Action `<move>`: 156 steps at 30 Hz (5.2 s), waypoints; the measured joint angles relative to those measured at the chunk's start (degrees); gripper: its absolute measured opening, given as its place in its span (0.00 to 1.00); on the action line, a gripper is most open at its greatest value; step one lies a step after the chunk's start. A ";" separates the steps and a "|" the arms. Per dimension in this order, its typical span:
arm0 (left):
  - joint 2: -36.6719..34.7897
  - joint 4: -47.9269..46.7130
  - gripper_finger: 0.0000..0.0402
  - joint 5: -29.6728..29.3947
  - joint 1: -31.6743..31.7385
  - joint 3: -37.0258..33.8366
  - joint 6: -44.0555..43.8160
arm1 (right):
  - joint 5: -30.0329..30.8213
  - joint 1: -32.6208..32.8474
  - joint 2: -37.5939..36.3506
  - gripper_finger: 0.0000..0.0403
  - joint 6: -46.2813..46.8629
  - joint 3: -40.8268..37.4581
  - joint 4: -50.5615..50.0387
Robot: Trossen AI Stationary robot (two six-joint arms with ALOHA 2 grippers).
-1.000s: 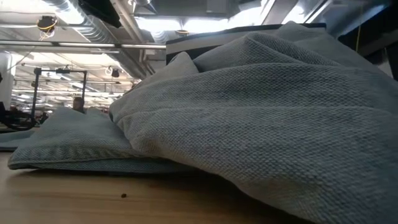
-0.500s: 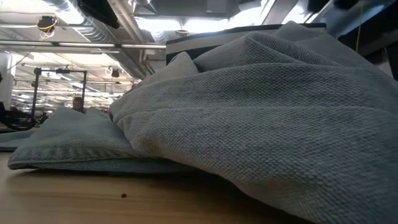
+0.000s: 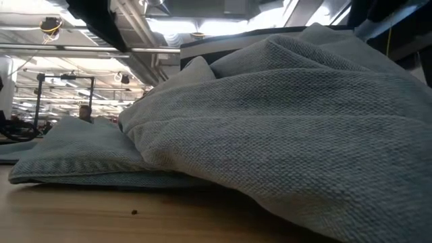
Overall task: Sort clothes
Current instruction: Put the light blue pants into the blue laundry organizer
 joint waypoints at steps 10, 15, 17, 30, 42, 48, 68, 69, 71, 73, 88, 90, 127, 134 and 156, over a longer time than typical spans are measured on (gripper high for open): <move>0.02 -0.03 0.39 0.12 0.40 0.00 -0.34 | 1.39 -0.04 -13.85 0.63 0.71 -29.87 43.48; 0.02 0.17 0.39 0.12 0.37 0.00 -0.38 | 2.68 -2.15 -12.77 0.63 6.51 -36.83 54.71; 0.04 0.19 0.39 0.10 0.40 0.00 -0.87 | 2.72 -2.68 -11.61 0.63 6.68 -38.25 58.63; 2.02 3.93 0.39 8.16 0.33 0.00 -3.19 | 1.07 -6.55 -7.76 0.63 0.90 -38.47 67.71; 13.14 6.80 0.39 9.12 1.42 0.00 0.27 | 1.55 -6.75 -7.74 0.63 -3.96 -38.47 67.62; 18.10 8.17 0.39 9.14 1.27 0.00 1.57 | 1.55 -6.85 -7.74 0.63 -5.42 -38.47 67.53; 25.62 16.66 0.39 12.99 3.04 0.00 9.14 | -1.96 -7.31 -7.70 0.63 -5.49 -38.47 68.95; 25.62 16.66 0.39 13.01 3.03 0.00 9.08 | -2.64 -7.62 -7.70 0.63 -5.49 -38.47 68.95; 25.62 16.62 0.39 13.01 3.04 0.00 8.90 | -4.42 -7.69 -7.70 0.63 -5.39 -38.47 68.95; 25.62 16.62 0.39 13.01 3.02 0.00 8.89 | -5.25 -8.03 -7.70 0.63 -5.38 -38.47 68.97; 25.62 16.53 0.39 12.99 3.02 0.00 8.45 | -8.70 -8.00 -7.70 0.97 -6.75 -38.43 68.18; 25.62 16.54 0.39 12.99 3.02 0.00 8.42 | -10.46 -8.04 -8.11 0.93 -6.78 -38.45 66.81; 25.59 16.27 0.39 13.54 1.27 0.00 7.38 | -15.19 -6.78 -10.47 0.87 -7.91 -38.43 70.93; 25.59 16.32 0.39 15.49 1.27 0.00 7.38 | -14.90 -6.75 -10.36 0.87 -8.49 -38.43 74.83; 25.59 16.59 0.39 16.42 1.23 0.00 7.96 | -9.63 -6.69 -10.18 0.87 -4.93 -38.43 82.90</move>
